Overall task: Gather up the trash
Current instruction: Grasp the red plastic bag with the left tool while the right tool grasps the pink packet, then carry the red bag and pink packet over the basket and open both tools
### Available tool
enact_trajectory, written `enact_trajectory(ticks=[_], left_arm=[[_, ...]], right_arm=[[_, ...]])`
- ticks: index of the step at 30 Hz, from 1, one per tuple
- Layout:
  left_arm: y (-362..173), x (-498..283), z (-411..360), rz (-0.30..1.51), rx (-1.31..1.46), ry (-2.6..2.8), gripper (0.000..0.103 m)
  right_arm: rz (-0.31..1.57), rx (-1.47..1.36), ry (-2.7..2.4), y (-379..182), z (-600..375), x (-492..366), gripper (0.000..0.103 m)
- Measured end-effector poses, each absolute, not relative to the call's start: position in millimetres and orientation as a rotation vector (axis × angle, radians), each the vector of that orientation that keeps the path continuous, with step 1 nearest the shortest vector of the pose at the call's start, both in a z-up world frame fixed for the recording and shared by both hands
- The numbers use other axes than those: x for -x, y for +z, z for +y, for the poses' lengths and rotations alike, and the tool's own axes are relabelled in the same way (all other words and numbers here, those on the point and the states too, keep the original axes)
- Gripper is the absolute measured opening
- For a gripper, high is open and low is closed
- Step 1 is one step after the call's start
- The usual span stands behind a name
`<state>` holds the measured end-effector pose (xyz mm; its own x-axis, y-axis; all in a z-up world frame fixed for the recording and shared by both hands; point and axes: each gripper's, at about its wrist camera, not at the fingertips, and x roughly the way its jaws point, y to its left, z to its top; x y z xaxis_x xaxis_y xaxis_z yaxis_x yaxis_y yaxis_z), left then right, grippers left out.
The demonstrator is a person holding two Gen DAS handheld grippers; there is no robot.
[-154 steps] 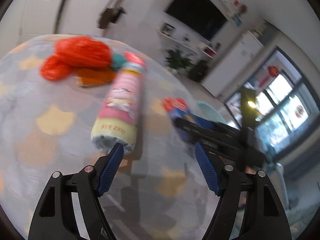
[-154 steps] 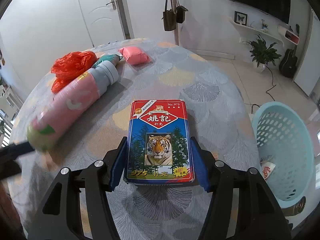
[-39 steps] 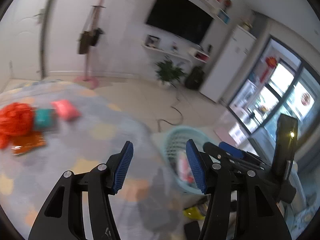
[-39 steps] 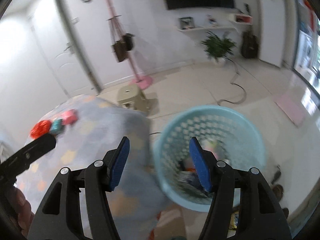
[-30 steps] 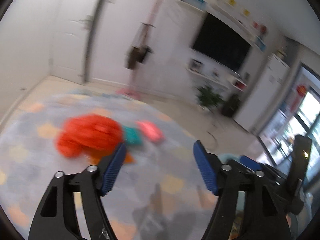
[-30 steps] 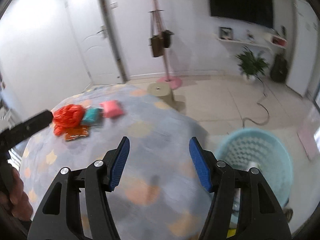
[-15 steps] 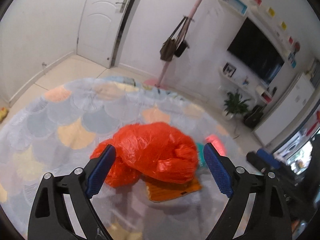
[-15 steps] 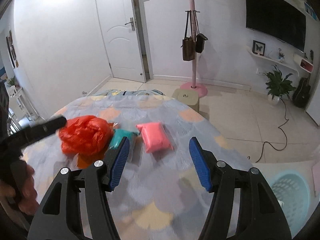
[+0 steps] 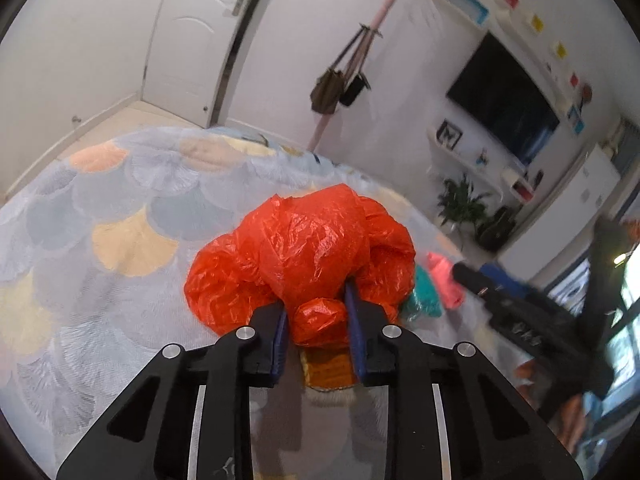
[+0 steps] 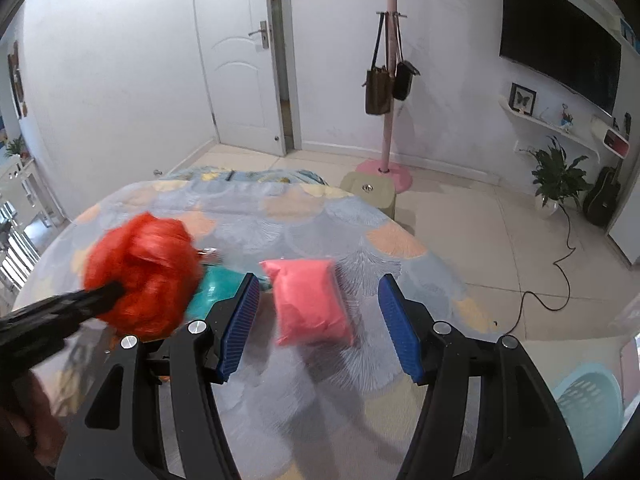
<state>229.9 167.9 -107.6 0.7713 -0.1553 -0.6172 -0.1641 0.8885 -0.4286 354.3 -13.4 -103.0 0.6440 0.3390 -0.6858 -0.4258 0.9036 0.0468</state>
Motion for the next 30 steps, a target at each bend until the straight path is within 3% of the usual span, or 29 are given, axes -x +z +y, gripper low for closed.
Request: enact_trajectory(ticks=[5,7,8,9,21,30], left_arm=[[-98,-220,181,0.630,0.525,0.033,0.023],[-95,-219,182,0.617,0.535,0.030,0.023],[-94,-217,182,0.615,0.535,0.030,0.023],[-94,-216,181,0.613,0.533,0.032,0.023],[-77,-196,173,0.576,0.534,0.006,0.023],[-43,-146,131,0.543,0.447,-0.056,0.023]], right_arm=[[0.787,0.141,0.434,-114,-8,-363,0.059],[0.800,0.157,0.449,-117,-5,-365,0.053],[0.819,0.162,0.462,-120,-3,-366,0.038],[0.827,0.157,0.467,-121,-3,-368,0.037],[0.766,0.060,0.470,-111,-34,-344,0.034],[0.668,0.089,0.396,-82,-80,-267,0.033]])
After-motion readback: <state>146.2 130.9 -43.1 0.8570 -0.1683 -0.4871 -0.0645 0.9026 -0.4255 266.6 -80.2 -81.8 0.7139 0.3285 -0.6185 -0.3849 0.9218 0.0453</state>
